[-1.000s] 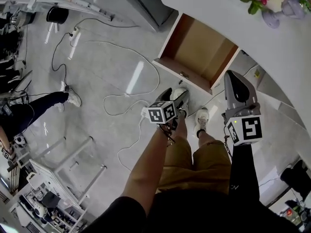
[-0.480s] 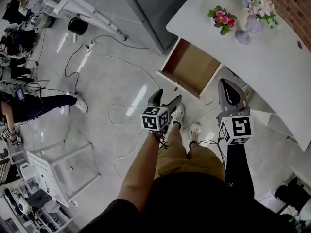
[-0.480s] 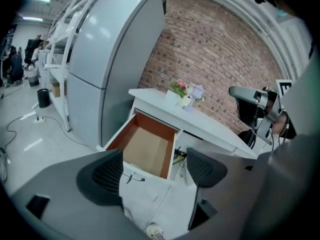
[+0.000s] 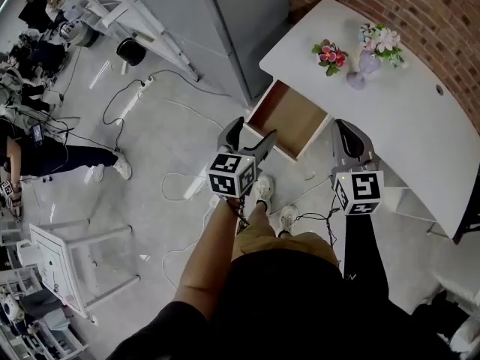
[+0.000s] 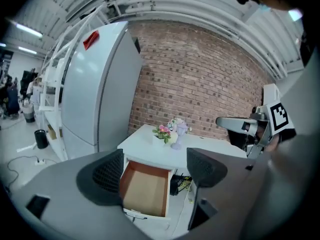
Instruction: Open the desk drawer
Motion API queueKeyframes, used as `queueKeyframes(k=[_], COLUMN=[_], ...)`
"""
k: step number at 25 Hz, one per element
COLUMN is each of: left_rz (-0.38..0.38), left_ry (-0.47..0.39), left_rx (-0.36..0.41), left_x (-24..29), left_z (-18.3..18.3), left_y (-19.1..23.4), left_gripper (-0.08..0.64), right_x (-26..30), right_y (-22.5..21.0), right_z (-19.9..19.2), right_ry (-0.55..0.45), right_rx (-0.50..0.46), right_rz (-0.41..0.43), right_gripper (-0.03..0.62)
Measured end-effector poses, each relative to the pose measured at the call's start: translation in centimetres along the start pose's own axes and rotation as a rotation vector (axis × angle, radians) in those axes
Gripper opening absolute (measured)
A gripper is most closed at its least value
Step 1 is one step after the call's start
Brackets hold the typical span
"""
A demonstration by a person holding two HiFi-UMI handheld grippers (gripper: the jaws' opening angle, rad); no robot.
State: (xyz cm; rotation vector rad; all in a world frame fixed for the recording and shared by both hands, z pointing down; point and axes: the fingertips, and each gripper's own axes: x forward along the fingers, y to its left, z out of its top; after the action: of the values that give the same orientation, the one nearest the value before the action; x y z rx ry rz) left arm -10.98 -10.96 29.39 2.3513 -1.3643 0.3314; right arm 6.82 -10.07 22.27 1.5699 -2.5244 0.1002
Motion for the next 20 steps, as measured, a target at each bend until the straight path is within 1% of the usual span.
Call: queueKeyframes(k=[2, 4, 6, 9, 11, 13, 15, 17, 20], left_rz=[0.002, -0.005, 0.006, 0.036, 0.041, 0.036, 0.024, 0.013, 0.010], left_ry=[-0.030, -0.061, -0.087, -0.120, -0.151, -0.203, -0.269, -0.322, -0.342], left_rx=[0.048, 0.071, 0.107, 0.197, 0.250, 0.271, 0.268, 0.283, 0.312], left_x=[-0.8, -1.8, -2.7, -3.9, -4.8, -5.8, -6.9, -7.7, -7.9], left_z=[2.2, 4.0, 5.7, 8.1, 10.0, 12.7, 15.7, 18.2, 19.5], left_y=[-0.9, -1.9, -2.8, -4.1, -5.1, -6.0, -6.8, -7.8, -8.8], left_gripper=[0.382, 0.382, 0.382, 0.382, 0.382, 0.382, 0.382, 0.382, 0.382], right_x=[-0.4, -1.0, -1.8, -3.1, -3.9, -4.7, -5.4, -5.8, -6.1], right_y=[-0.1, -0.1, -0.3, -1.0, -1.5, -2.0, -2.5, -2.8, -3.2], right_z=[1.5, 2.9, 4.4, 6.4, 7.5, 8.3, 9.0, 9.4, 10.0], right_ry=[-0.026, -0.049, -0.073, -0.114, -0.139, -0.158, -0.172, -0.183, -0.198], right_rx=[-0.017, -0.034, -0.052, -0.074, -0.084, -0.090, -0.092, -0.092, -0.090], right_rz=[-0.001, -0.002, -0.008, -0.021, -0.031, -0.041, -0.050, -0.057, -0.060], right_gripper=[0.000, 0.000, 0.000, -0.001, -0.001, 0.000, 0.000, 0.000, 0.000])
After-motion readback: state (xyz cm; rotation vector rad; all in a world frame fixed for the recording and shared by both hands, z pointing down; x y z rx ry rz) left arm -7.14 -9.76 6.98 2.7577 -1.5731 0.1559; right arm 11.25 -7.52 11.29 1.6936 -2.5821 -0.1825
